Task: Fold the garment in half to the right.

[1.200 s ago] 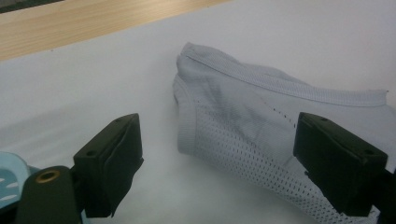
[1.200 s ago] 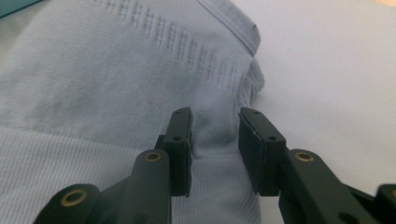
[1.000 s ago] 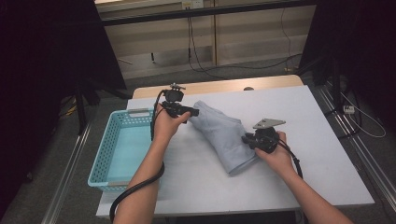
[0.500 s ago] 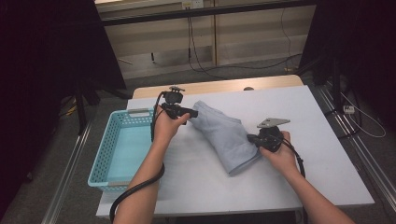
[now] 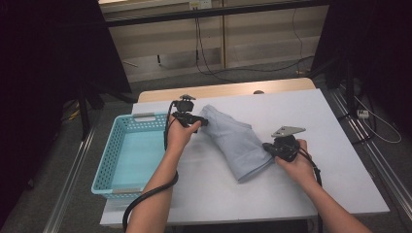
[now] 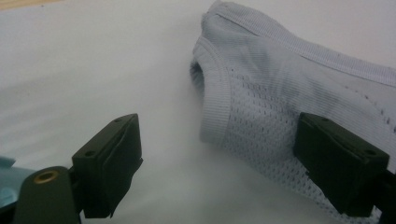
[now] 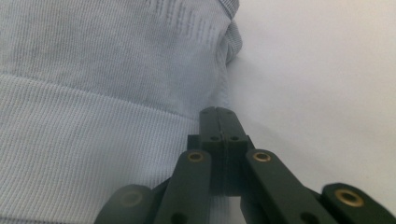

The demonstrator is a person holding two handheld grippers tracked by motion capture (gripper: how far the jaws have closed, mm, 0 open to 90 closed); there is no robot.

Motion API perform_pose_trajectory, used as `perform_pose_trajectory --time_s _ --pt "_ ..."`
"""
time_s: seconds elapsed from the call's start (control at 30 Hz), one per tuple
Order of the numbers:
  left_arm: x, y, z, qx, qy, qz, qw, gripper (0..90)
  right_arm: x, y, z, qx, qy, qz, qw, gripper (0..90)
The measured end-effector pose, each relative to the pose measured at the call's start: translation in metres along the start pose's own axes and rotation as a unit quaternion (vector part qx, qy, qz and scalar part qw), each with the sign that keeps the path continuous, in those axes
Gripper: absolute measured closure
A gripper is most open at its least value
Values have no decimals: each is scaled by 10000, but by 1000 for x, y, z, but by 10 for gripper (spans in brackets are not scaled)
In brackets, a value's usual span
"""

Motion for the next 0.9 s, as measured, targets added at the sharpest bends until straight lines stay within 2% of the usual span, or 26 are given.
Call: perform_pose_trajectory --time_s 0.17,0.23,0.33,0.5,0.67,0.73,0.9 --pt "7 -1 -3 -134 -30 137 9998 302 -1 0 2 9 19 -8 10000 900" --pt "5 -1 -4 -205 -55 163 9996 308 -2 0 2 2 29 -19 10000 900" --pt "-2 2 -2 -148 -45 229 9996 199 -4 2 3 34 62 34 10000 900" --pt "-14 5 5 -51 89 309 9995 133 -11 6 4 158 190 28 9997 893" --pt "-23 6 13 -40 146 457 9988 113 -19 6 5 274 354 -30 9990 800" --pt "-26 8 16 6 154 508 9986 110 -22 6 5 346 447 -70 9984 709" --pt "-31 15 23 105 173 610 9979 102 -25 6 6 422 581 -132 9973 571"
Point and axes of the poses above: each handheld gripper's, and its own axes: x roughly forward along the jaws, z roughly out of its underside, y roughly to its right, the point moved 3 cm from there along x, roughly forward along the jaws, and after that the axes turned 14 degrees about -x, right-handed, at the moved point
